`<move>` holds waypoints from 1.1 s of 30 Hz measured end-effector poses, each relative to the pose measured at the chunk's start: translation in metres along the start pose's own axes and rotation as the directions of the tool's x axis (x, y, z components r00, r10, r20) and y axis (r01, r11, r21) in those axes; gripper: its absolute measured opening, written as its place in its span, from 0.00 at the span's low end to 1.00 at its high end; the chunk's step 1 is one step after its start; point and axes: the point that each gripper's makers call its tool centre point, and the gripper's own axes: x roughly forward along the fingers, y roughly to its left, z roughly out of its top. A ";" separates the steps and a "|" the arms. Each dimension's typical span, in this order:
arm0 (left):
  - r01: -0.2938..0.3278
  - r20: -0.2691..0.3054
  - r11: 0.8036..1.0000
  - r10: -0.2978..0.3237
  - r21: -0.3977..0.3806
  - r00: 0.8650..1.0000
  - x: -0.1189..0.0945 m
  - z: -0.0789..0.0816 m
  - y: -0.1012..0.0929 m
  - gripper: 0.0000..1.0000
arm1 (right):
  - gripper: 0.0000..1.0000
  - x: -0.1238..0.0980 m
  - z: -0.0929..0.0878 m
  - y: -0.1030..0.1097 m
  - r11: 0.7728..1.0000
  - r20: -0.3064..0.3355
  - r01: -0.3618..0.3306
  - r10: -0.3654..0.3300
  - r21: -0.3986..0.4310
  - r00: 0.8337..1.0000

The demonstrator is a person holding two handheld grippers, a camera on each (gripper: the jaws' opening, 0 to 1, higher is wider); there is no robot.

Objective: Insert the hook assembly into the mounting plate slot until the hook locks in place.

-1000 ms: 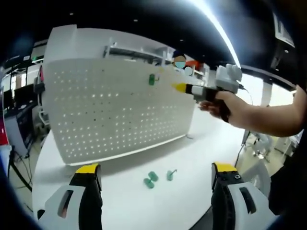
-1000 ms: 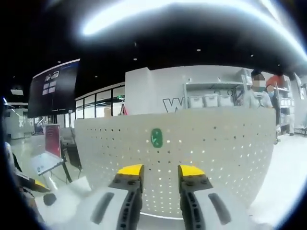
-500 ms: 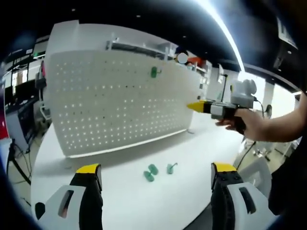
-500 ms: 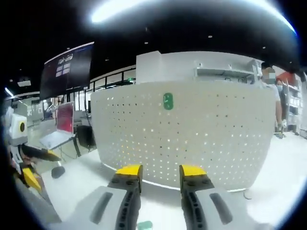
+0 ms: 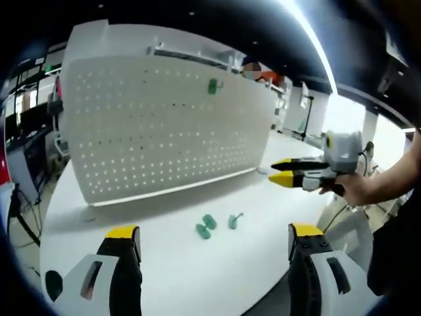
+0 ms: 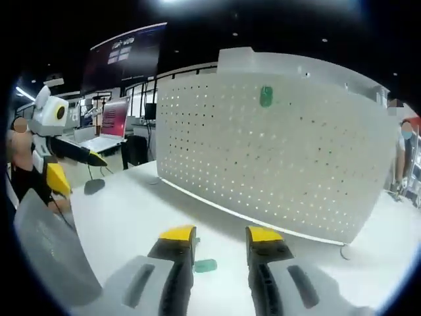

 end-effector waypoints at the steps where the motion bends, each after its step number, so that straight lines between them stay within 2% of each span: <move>1: -0.002 -0.006 1.000 0.002 -0.001 1.000 0.000 -0.002 0.001 0.94 | 0.27 0.001 -0.004 0.002 1.000 -0.008 -0.009 0.009 -0.004 1.000; 7: -0.001 -0.043 1.000 0.000 -0.013 0.999 0.001 -0.012 0.001 0.93 | 0.27 0.006 -0.028 0.014 0.996 -0.075 -0.081 0.079 -0.029 0.994; 10: 0.000 -0.059 1.000 -0.001 -0.017 0.998 0.002 -0.017 0.002 0.92 | 0.27 0.011 -0.044 0.019 0.991 -0.124 -0.127 0.120 -0.051 0.985; 12: -0.002 -0.066 1.000 0.001 -0.023 0.998 0.002 -0.020 0.002 0.92 | 0.24 0.016 -0.058 0.020 0.986 -0.177 -0.159 0.148 -0.052 0.973; 13: -0.003 -0.070 1.000 0.001 -0.026 0.998 0.002 -0.021 0.003 0.92 | 0.23 0.018 -0.068 0.018 0.985 -0.226 -0.163 0.147 -0.053 0.963; 15: -0.005 -0.074 1.000 0.003 -0.027 0.997 0.001 -0.022 0.003 0.92 | 0.22 0.026 -0.071 0.017 0.984 -0.223 -0.174 0.159 -0.046 0.962; 19: -0.008 -0.087 0.999 0.005 -0.035 0.996 0.002 -0.027 0.005 0.92 | 0.20 0.040 -0.083 0.017 0.971 -0.268 -0.220 0.189 -0.094 0.945; 24: -0.015 -0.097 0.999 0.011 -0.041 0.995 0.004 -0.030 0.007 0.93 | 0.19 0.054 -0.089 0.017 0.961 -0.294 -0.253 0.210 -0.116 0.932; 27: -0.015 -0.110 0.999 0.010 -0.045 0.994 0.008 -0.032 0.009 0.93 | 0.18 0.061 -0.096 0.018 0.961 -0.312 -0.264 0.226 -0.083 0.923; 33: -0.020 -0.108 0.999 0.015 -0.051 0.994 0.011 -0.030 0.013 0.93 | 0.15 0.073 -0.104 0.018 0.944 -0.343 -0.301 0.240 -0.135 0.908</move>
